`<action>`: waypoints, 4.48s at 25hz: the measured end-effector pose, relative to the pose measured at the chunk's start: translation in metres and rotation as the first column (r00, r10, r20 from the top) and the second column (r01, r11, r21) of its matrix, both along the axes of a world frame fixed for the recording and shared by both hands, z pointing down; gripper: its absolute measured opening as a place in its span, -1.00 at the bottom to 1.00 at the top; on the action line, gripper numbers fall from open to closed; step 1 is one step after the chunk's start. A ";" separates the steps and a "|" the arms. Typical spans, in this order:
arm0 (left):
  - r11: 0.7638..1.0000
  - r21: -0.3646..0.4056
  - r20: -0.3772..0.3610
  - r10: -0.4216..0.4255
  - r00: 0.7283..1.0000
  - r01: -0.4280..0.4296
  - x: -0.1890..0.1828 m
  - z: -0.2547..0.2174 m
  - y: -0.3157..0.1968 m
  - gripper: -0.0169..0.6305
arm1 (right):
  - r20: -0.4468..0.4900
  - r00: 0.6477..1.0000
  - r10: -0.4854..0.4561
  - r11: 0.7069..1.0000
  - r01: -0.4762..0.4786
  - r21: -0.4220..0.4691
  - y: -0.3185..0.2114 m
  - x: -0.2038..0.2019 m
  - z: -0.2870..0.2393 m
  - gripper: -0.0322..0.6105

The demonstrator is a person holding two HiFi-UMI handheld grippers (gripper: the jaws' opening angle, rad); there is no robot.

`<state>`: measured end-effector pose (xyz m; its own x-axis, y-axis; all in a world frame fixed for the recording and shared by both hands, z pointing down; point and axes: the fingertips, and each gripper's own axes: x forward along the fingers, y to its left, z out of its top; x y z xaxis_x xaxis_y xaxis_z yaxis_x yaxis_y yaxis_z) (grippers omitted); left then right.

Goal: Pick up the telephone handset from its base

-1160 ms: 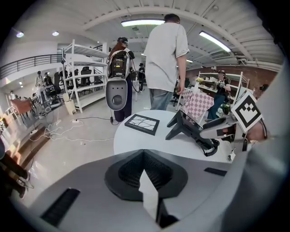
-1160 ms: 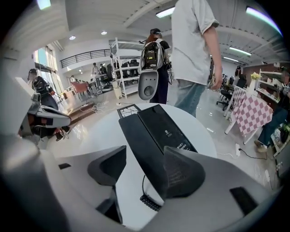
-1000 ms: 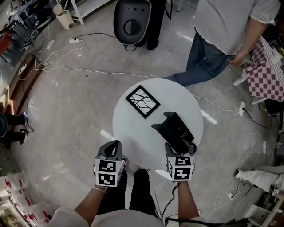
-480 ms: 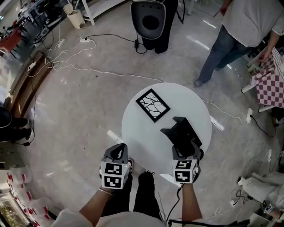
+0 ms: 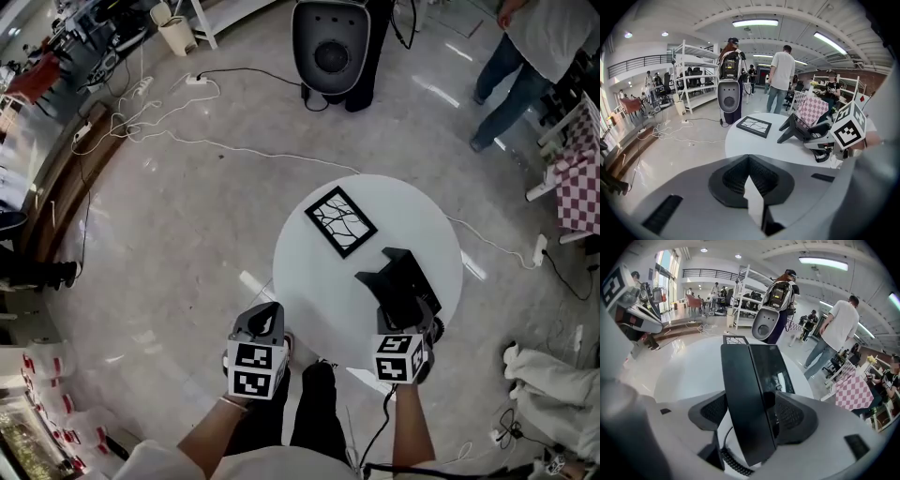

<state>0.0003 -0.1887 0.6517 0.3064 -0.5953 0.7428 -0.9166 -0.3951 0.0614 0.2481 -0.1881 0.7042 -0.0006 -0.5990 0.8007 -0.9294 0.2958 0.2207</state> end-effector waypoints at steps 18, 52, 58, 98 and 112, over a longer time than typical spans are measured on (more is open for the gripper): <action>1.000 -0.016 -0.015 0.015 1.000 -0.015 0.004 0.001 0.006 -0.92 | 0.031 0.999 -0.024 0.999 0.025 -0.025 0.000 0.000 -0.002 0.06; 1.000 -0.020 -0.023 0.002 1.000 -0.002 -0.002 -0.001 -0.001 -0.92 | -0.137 0.990 0.031 0.999 -0.025 0.046 -0.003 0.018 -0.032 -0.60; 1.000 -0.029 -0.024 0.010 1.000 -0.011 0.000 0.001 0.001 -0.92 | -0.037 0.999 0.027 1.000 -0.027 0.000 -0.010 0.027 -0.032 -0.60; 0.977 0.181 -0.130 0.140 0.982 -0.116 0.037 -0.094 -0.046 -0.92 | 0.377 0.883 0.278 0.920 -0.358 0.160 0.018 0.050 -0.141 -0.61; 0.904 0.375 -0.207 0.296 0.932 -0.204 0.069 -0.169 -0.093 -0.92 | 0.475 0.838 0.268 0.813 -0.461 0.356 0.009 0.055 -0.226 -0.61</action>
